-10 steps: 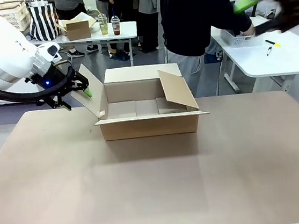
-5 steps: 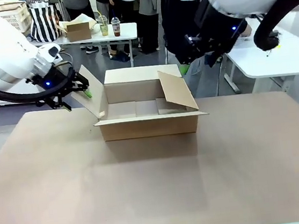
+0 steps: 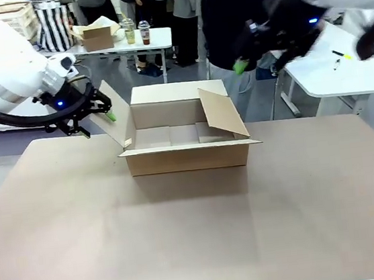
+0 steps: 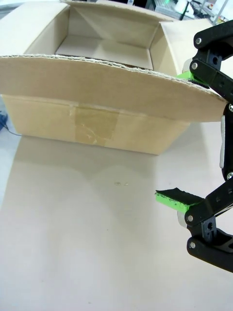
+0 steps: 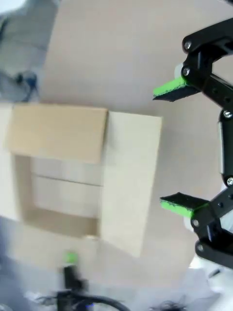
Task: Pack the gift set into the box.
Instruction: Place both hands on the side flaps of the Package Box and spread them outward.
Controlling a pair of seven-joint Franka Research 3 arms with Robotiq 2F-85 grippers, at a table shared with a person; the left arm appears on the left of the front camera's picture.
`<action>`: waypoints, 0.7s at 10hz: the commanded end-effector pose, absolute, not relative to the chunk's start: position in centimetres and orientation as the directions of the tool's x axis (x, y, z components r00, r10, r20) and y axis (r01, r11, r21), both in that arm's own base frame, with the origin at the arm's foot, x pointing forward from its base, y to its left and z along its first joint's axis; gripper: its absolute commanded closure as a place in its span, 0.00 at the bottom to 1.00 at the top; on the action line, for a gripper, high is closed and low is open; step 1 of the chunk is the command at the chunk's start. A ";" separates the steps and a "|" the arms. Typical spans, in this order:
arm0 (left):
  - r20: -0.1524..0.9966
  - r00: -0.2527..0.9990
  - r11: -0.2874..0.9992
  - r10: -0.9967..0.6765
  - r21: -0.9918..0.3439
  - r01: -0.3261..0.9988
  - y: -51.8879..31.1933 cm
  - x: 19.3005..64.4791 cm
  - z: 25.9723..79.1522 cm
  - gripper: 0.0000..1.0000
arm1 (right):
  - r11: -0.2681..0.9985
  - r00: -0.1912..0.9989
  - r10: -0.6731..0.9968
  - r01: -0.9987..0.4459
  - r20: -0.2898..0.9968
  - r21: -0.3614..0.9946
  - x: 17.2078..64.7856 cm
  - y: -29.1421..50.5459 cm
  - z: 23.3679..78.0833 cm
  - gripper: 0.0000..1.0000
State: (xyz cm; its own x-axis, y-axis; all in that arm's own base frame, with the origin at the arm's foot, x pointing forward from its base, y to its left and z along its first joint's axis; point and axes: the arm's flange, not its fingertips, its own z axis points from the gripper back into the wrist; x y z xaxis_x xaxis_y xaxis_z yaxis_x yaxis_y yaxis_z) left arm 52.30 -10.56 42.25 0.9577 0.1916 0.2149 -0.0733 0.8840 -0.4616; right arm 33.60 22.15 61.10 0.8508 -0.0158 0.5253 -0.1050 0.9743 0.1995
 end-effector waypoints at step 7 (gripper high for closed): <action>0.203 0.959 0.887 0.195 -0.453 -0.085 -10.6 52.2 42.5 0.00 | 0.995 0.868 -0.015 0.061 0.497 -0.075 42.7 33.4 49.4 0.00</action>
